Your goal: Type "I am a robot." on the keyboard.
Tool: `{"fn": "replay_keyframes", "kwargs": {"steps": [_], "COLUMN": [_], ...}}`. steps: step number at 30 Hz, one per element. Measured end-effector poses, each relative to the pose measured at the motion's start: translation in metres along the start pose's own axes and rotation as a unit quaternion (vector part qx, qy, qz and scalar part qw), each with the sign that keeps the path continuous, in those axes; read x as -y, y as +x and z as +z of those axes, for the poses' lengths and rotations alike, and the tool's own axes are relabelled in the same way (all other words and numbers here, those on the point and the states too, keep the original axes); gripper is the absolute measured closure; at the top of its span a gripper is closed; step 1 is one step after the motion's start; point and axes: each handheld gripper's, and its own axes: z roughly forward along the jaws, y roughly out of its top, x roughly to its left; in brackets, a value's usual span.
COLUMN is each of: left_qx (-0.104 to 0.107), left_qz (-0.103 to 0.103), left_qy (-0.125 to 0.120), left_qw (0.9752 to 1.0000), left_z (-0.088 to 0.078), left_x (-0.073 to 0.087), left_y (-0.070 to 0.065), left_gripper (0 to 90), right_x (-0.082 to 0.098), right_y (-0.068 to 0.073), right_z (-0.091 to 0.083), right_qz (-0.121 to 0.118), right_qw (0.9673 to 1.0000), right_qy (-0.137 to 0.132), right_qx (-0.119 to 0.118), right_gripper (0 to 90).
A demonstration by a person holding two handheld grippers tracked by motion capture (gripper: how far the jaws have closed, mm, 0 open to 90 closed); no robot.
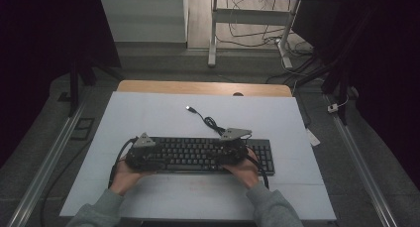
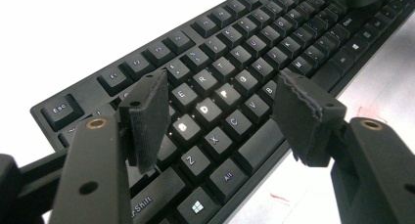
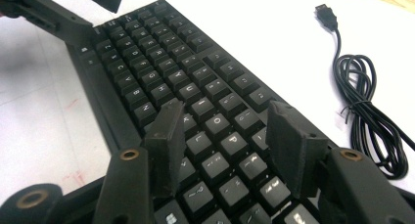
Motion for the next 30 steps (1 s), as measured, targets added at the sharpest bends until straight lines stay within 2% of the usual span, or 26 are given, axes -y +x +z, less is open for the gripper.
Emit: {"fn": "replay_keyframes", "kwargs": {"steps": [3,8,11,30], "left_qx": [0.0,0.0,0.0,-0.002], "left_qz": [0.0,0.0,0.0,0.0], "left_qy": [-0.001,0.001,0.003,0.007], "left_qw": [1.0,1.0,1.0,1.0], "left_z": [0.0,0.001,0.002,0.003], "left_x": [0.0,0.0,0.0,0.001], "left_y": [0.0,0.0,0.0,0.0], "left_gripper": [38.2,38.0,37.9,37.2], "right_x": [-0.003,-0.008,-0.008,-0.008], "right_y": [-0.001,-0.002,-0.001,-0.002], "right_z": [0.006,0.017,0.023,0.041], "right_qz": [0.003,0.0,-0.01,-0.012], "right_qw": [1.0,0.9998,0.9995,0.9987], "right_qy": [0.002,0.014,0.029,0.048], "right_qx": [-0.001,-0.014,-0.012,-0.013], "right_gripper": [57.1,79.5,87.8,89.5]}}
